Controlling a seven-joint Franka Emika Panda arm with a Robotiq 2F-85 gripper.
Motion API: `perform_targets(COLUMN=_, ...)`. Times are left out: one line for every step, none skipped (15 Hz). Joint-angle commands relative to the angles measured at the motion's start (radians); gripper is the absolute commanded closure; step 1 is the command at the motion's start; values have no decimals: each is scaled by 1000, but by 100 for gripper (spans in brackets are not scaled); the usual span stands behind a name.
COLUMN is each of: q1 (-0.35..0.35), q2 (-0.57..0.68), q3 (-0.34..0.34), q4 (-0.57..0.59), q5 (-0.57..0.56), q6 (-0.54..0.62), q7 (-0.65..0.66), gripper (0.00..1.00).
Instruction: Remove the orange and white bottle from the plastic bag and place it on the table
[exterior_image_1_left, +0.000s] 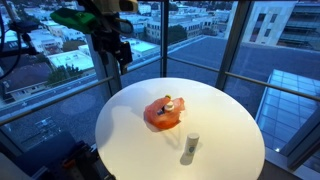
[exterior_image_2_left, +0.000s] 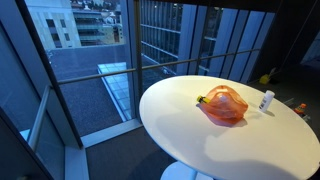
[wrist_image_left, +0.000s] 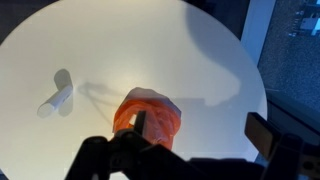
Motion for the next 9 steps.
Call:
perform_targets(q1=-18, q2=71, q3=12, q4=50, q5=-3, q6=47, q7=31, gripper=0)
perform_targets(q1=-22, q2=89, q3=14, q4=55, q5=-5, q6=69, q7=38, gripper=0)
perform_targets(q1=-26, q2=111, q3=17, q4=61, q5=-8, q6=96, q7=47, gripper=0)
perform_targets(q1=-30, q2=138, q3=20, q4=68, q5=-11, q6=125, q7=61, gripper=0)
perform_targets(q1=-34, q2=168, q3=21, q4=78, q5=-12, q6=149, q7=72, gripper=0)
perform_targets(q1=-40, q2=197, q3=26, q4=86, q5=-20, q6=178, q7=90, gripper=0)
perform_targets(q1=-45, q2=225, q3=28, q4=95, q5=-25, q6=201, q7=103, gripper=0)
perform_targets(q1=-54, q2=257, q3=32, q4=107, q5=-36, q6=225, q7=122, gripper=0)
perform_targets(q1=-61, q2=286, q3=33, q4=119, q5=-44, q6=243, q7=137, gripper=0)
